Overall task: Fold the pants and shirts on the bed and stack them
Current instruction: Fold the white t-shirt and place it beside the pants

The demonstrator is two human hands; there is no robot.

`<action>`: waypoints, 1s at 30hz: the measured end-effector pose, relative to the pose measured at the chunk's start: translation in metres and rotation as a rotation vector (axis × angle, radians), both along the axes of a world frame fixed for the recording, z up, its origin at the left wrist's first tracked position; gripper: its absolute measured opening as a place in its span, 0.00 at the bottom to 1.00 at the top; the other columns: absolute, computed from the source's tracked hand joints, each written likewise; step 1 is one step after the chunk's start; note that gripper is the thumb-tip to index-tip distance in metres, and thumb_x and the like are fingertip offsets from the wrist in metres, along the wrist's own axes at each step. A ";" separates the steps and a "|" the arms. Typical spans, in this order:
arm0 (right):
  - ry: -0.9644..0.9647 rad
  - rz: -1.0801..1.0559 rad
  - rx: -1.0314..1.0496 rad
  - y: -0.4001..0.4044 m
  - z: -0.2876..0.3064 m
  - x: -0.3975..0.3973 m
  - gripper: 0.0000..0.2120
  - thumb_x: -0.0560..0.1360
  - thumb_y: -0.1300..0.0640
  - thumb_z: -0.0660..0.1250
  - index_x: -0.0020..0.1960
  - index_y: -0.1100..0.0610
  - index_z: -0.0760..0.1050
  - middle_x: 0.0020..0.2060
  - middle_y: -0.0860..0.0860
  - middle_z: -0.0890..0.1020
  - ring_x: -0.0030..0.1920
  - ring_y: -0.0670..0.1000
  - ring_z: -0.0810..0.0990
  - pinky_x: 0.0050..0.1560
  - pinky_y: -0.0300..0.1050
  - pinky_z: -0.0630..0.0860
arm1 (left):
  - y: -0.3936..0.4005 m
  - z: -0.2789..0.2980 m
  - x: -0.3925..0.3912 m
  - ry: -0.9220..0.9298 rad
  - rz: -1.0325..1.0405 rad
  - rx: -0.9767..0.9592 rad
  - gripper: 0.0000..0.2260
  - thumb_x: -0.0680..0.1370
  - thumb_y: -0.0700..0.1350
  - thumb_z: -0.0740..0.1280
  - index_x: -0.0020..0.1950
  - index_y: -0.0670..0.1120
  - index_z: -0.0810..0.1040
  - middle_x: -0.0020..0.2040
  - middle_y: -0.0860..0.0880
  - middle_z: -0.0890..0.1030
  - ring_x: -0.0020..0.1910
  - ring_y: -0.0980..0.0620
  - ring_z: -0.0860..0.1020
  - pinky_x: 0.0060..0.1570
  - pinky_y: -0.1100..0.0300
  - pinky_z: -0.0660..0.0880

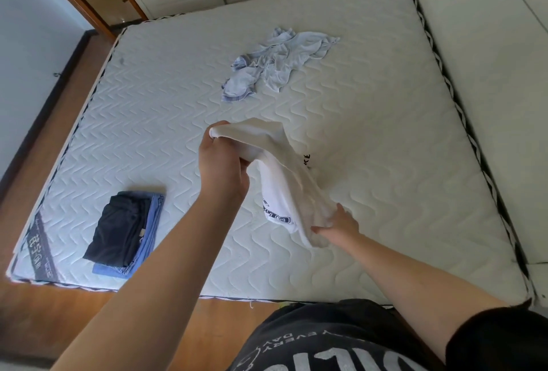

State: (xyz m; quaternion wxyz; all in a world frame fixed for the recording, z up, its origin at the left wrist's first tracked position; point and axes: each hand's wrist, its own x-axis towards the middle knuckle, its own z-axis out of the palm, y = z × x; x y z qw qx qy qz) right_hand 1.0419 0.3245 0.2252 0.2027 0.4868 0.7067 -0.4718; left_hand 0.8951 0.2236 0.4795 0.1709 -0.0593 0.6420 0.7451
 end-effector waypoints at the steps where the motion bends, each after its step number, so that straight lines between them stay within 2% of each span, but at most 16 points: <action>1: -0.026 -0.088 -0.049 -0.003 -0.005 0.005 0.52 0.69 0.37 0.73 0.80 0.50 0.45 0.77 0.55 0.58 0.76 0.59 0.60 0.72 0.57 0.62 | -0.003 0.004 0.000 0.006 0.023 0.008 0.11 0.75 0.33 0.57 0.44 0.45 0.77 0.35 0.50 0.81 0.34 0.54 0.81 0.34 0.61 0.78; 3: 0.018 -0.252 -0.224 -0.008 -0.013 0.013 0.52 0.71 0.39 0.73 0.80 0.49 0.42 0.78 0.55 0.58 0.74 0.60 0.63 0.70 0.56 0.66 | -0.011 0.012 -0.001 -0.012 0.041 0.054 0.10 0.79 0.35 0.56 0.48 0.44 0.76 0.39 0.49 0.81 0.36 0.54 0.82 0.35 0.60 0.79; 5: 0.080 -0.335 -0.338 -0.017 -0.018 0.017 0.53 0.71 0.40 0.74 0.80 0.48 0.40 0.78 0.55 0.57 0.75 0.59 0.63 0.69 0.56 0.65 | -0.018 0.021 -0.001 -0.055 0.034 0.134 0.09 0.83 0.37 0.56 0.50 0.45 0.75 0.44 0.49 0.80 0.40 0.52 0.82 0.37 0.58 0.80; 9: 0.265 -0.541 -0.541 -0.044 -0.020 0.011 0.49 0.74 0.43 0.72 0.80 0.49 0.41 0.78 0.53 0.60 0.76 0.57 0.61 0.74 0.58 0.59 | -0.031 0.044 0.000 0.005 0.069 0.239 0.09 0.78 0.32 0.59 0.49 0.40 0.79 0.40 0.46 0.86 0.41 0.49 0.85 0.43 0.55 0.83; 11: 0.415 -0.663 -0.672 -0.054 -0.018 0.003 0.39 0.77 0.47 0.69 0.80 0.52 0.51 0.72 0.54 0.69 0.71 0.56 0.69 0.73 0.58 0.63 | -0.040 0.051 -0.004 0.007 0.080 0.306 0.10 0.77 0.31 0.60 0.50 0.40 0.80 0.40 0.45 0.86 0.43 0.48 0.86 0.45 0.52 0.82; 13: 0.521 -0.839 -0.721 -0.059 -0.013 -0.005 0.28 0.78 0.53 0.68 0.74 0.58 0.63 0.61 0.56 0.78 0.60 0.54 0.78 0.69 0.55 0.69 | -0.054 0.050 -0.013 -0.002 0.072 0.324 0.10 0.77 0.31 0.60 0.50 0.40 0.80 0.41 0.45 0.86 0.43 0.47 0.86 0.45 0.52 0.82; 15: 0.574 -0.943 -0.592 -0.064 -0.008 -0.009 0.20 0.78 0.57 0.69 0.67 0.63 0.71 0.59 0.59 0.80 0.59 0.58 0.79 0.66 0.53 0.73 | -0.072 0.044 -0.025 0.002 0.038 0.258 0.09 0.78 0.33 0.59 0.48 0.41 0.78 0.41 0.45 0.85 0.41 0.48 0.85 0.43 0.55 0.82; 17: 0.528 -0.887 -0.326 -0.065 -0.002 -0.009 0.11 0.77 0.56 0.70 0.55 0.61 0.74 0.52 0.59 0.82 0.57 0.59 0.80 0.57 0.49 0.77 | -0.094 0.034 -0.041 0.032 -0.005 0.120 0.09 0.80 0.36 0.59 0.46 0.46 0.76 0.41 0.49 0.81 0.38 0.53 0.82 0.37 0.60 0.80; 18: 0.497 -0.859 -0.210 -0.066 0.001 -0.006 0.10 0.76 0.55 0.71 0.51 0.60 0.74 0.48 0.57 0.82 0.53 0.59 0.81 0.51 0.47 0.78 | -0.105 0.027 -0.050 0.068 -0.041 0.038 0.10 0.80 0.36 0.59 0.46 0.48 0.76 0.41 0.51 0.79 0.38 0.55 0.80 0.38 0.60 0.80; 20: 0.449 -0.799 -0.039 -0.063 0.005 0.000 0.10 0.76 0.55 0.70 0.51 0.61 0.75 0.49 0.58 0.82 0.49 0.58 0.80 0.46 0.46 0.75 | -0.129 0.010 -0.066 0.182 -0.167 -0.178 0.12 0.79 0.35 0.58 0.46 0.50 0.77 0.40 0.52 0.78 0.36 0.56 0.78 0.38 0.62 0.78; 22: 0.402 -0.682 0.143 -0.058 0.011 0.007 0.11 0.76 0.56 0.69 0.55 0.62 0.75 0.51 0.59 0.81 0.50 0.59 0.80 0.46 0.45 0.70 | -0.153 -0.013 -0.081 0.274 -0.270 -0.363 0.13 0.76 0.35 0.57 0.46 0.47 0.79 0.37 0.50 0.77 0.31 0.57 0.74 0.30 0.66 0.72; 24: 0.377 -0.579 0.272 -0.052 0.019 0.015 0.13 0.76 0.56 0.69 0.57 0.62 0.76 0.50 0.57 0.80 0.53 0.59 0.79 0.48 0.45 0.70 | -0.174 -0.038 -0.096 0.274 -0.301 -0.448 0.14 0.75 0.35 0.56 0.47 0.45 0.81 0.35 0.49 0.76 0.30 0.54 0.72 0.27 0.66 0.68; 27: 0.364 -0.487 0.332 -0.050 0.033 0.030 0.09 0.77 0.56 0.68 0.53 0.60 0.78 0.46 0.56 0.81 0.49 0.59 0.79 0.48 0.50 0.74 | -0.202 -0.074 -0.122 0.225 -0.310 -0.536 0.15 0.74 0.35 0.57 0.51 0.45 0.82 0.41 0.45 0.80 0.37 0.48 0.74 0.36 0.60 0.71; 30: 0.351 -0.473 0.265 -0.048 0.045 0.046 0.09 0.76 0.59 0.69 0.55 0.61 0.80 0.46 0.58 0.82 0.43 0.56 0.79 0.44 0.46 0.73 | -0.228 -0.104 -0.147 0.191 -0.313 -0.630 0.13 0.72 0.40 0.62 0.52 0.44 0.82 0.41 0.44 0.79 0.38 0.46 0.73 0.40 0.56 0.70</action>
